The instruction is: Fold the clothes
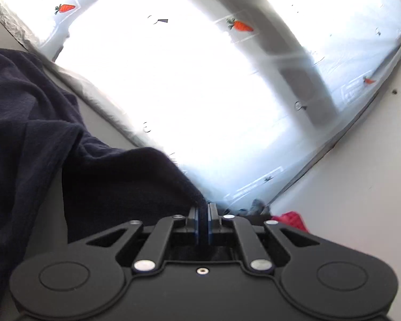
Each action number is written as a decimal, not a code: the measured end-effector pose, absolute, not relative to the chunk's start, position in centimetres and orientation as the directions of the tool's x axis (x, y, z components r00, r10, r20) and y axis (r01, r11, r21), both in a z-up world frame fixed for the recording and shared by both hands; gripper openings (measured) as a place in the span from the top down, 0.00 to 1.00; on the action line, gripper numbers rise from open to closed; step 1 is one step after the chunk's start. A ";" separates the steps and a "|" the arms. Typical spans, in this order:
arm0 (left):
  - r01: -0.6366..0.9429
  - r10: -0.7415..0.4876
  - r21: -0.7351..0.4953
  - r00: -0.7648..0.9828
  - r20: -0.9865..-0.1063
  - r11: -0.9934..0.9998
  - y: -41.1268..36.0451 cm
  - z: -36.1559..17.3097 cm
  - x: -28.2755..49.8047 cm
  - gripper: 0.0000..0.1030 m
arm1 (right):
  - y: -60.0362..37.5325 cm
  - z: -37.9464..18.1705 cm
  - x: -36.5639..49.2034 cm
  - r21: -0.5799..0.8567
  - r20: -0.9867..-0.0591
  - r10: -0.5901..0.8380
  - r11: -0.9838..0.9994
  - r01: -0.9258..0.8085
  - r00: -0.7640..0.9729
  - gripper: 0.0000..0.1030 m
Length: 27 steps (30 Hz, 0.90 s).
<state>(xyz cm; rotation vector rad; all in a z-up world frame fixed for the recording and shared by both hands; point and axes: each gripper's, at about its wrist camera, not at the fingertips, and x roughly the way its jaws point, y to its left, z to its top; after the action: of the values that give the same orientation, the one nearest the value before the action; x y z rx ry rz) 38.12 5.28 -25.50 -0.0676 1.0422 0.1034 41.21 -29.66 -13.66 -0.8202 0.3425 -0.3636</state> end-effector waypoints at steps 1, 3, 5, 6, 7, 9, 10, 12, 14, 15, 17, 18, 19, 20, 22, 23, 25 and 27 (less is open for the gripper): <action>-0.117 0.053 -0.007 0.500 -0.865 0.993 5.3 -25.5 38.2 0.00 | -30.0 -13.5 41.3 -0.782 -0.083 -0.462 0.579 0.230 0.883 0.94; -0.116 0.052 -0.007 0.500 -0.864 0.993 5.3 -25.5 38.2 0.00 | -30.6 -13.5 41.6 -0.816 0.057 -0.494 0.477 0.325 0.868 0.93; -0.119 0.054 -0.007 0.501 -0.864 0.993 5.4 -25.6 38.3 0.00 | -31.5 -15.2 42.3 -0.848 0.043 -0.540 0.426 0.317 0.841 0.92; -0.120 0.055 -0.007 0.501 -0.864 0.993 5.4 -25.6 38.2 0.00 | -32.1 -16.1 42.6 -0.839 -0.054 -0.568 0.472 0.272 0.821 0.90; -0.122 0.056 -0.007 0.501 -0.864 0.993 5.4 -25.6 38.2 0.00 | -32.8 -17.0 42.8 -0.824 -0.150 -0.589 0.518 0.229 0.794 0.88; -0.124 0.057 -0.006 0.499 -0.865 0.992 5.4 -25.6 38.3 0.00 | -34.1 -18.6 42.9 -0.760 -0.340 -0.603 0.629 0.167 0.722 0.80; -0.126 0.058 -0.006 0.498 -0.865 0.992 5.3 -25.6 38.3 0.00 | -34.5 -19.1 42.4 -0.712 -0.429 -0.585 0.688 0.141 0.688 0.80; -0.129 0.059 -0.006 0.495 -0.867 0.992 5.4 -25.6 38.3 0.00 | -34.8 -19.8 41.2 -0.615 -0.552 -0.529 0.780 0.114 0.645 0.72; -0.136 0.063 -0.004 0.485 -0.872 0.991 5.3 -25.5 38.4 0.00 | -34.5 -19.6 39.9 -0.484 -0.632 -0.446 0.866 0.126 0.634 0.63; -0.140 0.065 -0.003 0.479 -0.875 0.990 5.2 -25.5 38.5 0.00 | -34.6 -19.2 39.5 -0.396 -0.672 -0.384 0.909 0.131 0.633 0.62; -0.146 0.068 0.000 0.465 -0.883 0.989 5.2 -25.4 38.7 0.00 | -34.7 -18.6 39.1 -0.176 -0.736 -0.228 0.974 0.145 0.638 0.62; -0.149 0.069 0.000 0.460 -0.885 0.989 5.2 -25.4 38.8 0.00 | -34.7 -18.6 39.2 -0.084 -0.751 -0.168 0.983 0.161 0.639 0.60; -0.149 0.071 0.002 0.458 -0.886 0.989 5.1 -25.3 38.7 0.00 | -34.6 -18.9 39.2 0.014 -0.762 -0.102 0.985 0.174 0.640 0.59; -0.148 0.073 0.005 0.459 -0.886 0.989 5.1 -25.3 38.6 0.00 | -34.7 -18.9 39.5 0.096 -0.765 -0.041 0.980 0.177 0.642 0.58; -0.148 0.082 0.014 0.461 -0.884 0.989 5.0 -25.2 38.4 0.00 | -34.4 -19.2 39.6 0.199 -0.761 0.034 0.963 0.182 0.648 0.54; -0.147 0.089 0.023 0.460 -0.884 0.989 4.8 -25.1 38.3 0.00 | -34.0 -19.5 39.5 0.240 -0.757 0.065 0.953 0.184 0.650 0.52; -0.122 0.108 0.057 0.471 -0.875 0.991 4.1 -24.6 37.9 0.00 | -33.5 -19.5 39.3 0.255 -0.753 0.089 0.953 0.165 0.652 0.46; -0.051 0.123 0.113 0.511 -0.851 0.992 2.8 -23.9 37.3 0.00 | -32.8 -19.4 39.2 0.259 -0.746 0.104 0.955 0.142 0.658 0.39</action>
<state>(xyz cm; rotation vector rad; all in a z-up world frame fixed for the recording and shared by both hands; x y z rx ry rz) 37.29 2.76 -23.90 0.0767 1.0292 0.1044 39.15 -32.85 -19.41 0.3089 0.8566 -0.0218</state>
